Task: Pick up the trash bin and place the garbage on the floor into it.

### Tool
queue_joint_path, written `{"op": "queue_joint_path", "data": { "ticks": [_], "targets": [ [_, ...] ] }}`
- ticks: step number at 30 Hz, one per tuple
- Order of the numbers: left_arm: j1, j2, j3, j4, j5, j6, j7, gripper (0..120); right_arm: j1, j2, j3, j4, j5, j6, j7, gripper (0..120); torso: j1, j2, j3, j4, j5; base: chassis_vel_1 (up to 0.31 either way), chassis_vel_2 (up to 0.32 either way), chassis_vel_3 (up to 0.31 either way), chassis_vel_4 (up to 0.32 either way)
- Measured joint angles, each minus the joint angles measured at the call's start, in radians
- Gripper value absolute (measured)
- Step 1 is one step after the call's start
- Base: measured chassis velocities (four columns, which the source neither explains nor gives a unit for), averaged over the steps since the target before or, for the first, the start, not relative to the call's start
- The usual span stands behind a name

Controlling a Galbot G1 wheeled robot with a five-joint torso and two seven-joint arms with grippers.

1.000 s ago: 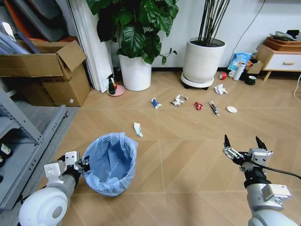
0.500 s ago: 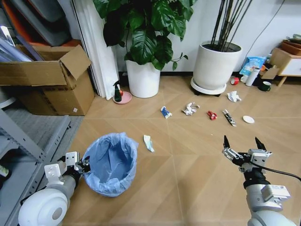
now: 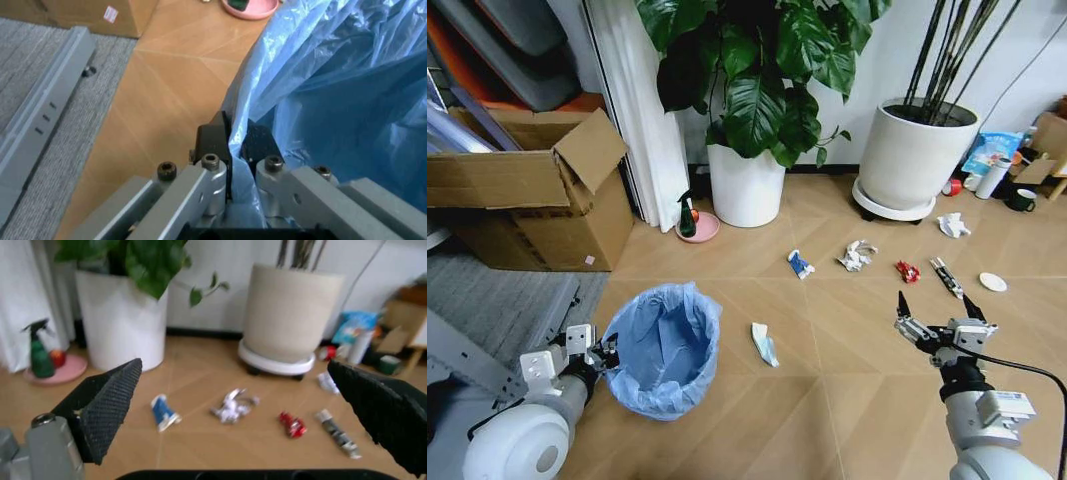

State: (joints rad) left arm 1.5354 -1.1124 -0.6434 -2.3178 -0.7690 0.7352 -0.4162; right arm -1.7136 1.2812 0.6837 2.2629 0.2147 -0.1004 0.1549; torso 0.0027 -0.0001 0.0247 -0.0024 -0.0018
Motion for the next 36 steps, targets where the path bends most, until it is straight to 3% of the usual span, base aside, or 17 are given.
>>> {"op": "queue_joint_path", "data": {
  "ticks": [7, 10, 15, 22, 26, 31, 36],
  "targets": [
    [-0.011, 0.010, 0.019, 0.023, 0.015, -0.024, 0.043, 0, 0.061, -0.095, -0.050, -0.123, 0.014, -0.012, -0.015, 100, 0.000, 0.000, 0.000, -0.0005, -0.0004, 0.001, -0.040, -0.008, 0.008],
    [-0.007, 0.027, 0.014, 0.026, 0.029, -0.044, 0.067, 0, 0.173, -0.164, -0.128, -0.248, 0.061, -0.036, -0.057, 100, -0.001, 0.000, 0.000, -0.0002, 0.0000, 0.005, -0.022, -0.012, 0.013],
    [-0.002, 0.033, 0.005, 0.027, 0.027, -0.048, 0.069, 0, 0.311, -0.192, -0.256, -0.381, 0.202, -0.114, -0.081, 100, 0.000, 0.000, 0.000, -0.0005, -0.0005, 0.000, 0.000, 0.000, 0.000],
    [0.040, 0.019, -0.029, -0.002, 0.043, -0.051, 0.071, 0, 0.536, -0.166, -0.473, -0.615, 0.251, -0.137, -0.109, 100, 0.000, 0.000, 0.000, 0.0001, -0.0003, 0.000, 0.000, 0.000, 0.000],
    [0.053, 0.014, -0.032, -0.016, 0.052, -0.052, 0.071, 0, 0.675, -0.139, -0.599, -0.810, 0.269, -0.131, -0.205, 100, 0.000, 0.000, 0.000, 0.0000, -0.0003, 0.000, 0.000, 0.000, 0.000],
    [0.065, 0.017, -0.042, -0.019, 0.059, -0.055, 0.072, 0, 0.765, -0.104, -0.679, -0.960, 0.266, -0.116, -0.324, 100, 0.000, 0.000, 0.000, -0.0003, -0.0004, 0.000, 0.000, 0.000, 0.000],
    [0.063, 0.018, -0.042, -0.014, 0.060, -0.057, 0.072, 0, 0.795, -0.053, -0.706, -1.044, 0.243, -0.108, -0.339, 100, 0.000, 0.000, 0.000, -0.0002, 0.0000, 0.000, 0.000, 0.000, 0.000]
  ]
}}
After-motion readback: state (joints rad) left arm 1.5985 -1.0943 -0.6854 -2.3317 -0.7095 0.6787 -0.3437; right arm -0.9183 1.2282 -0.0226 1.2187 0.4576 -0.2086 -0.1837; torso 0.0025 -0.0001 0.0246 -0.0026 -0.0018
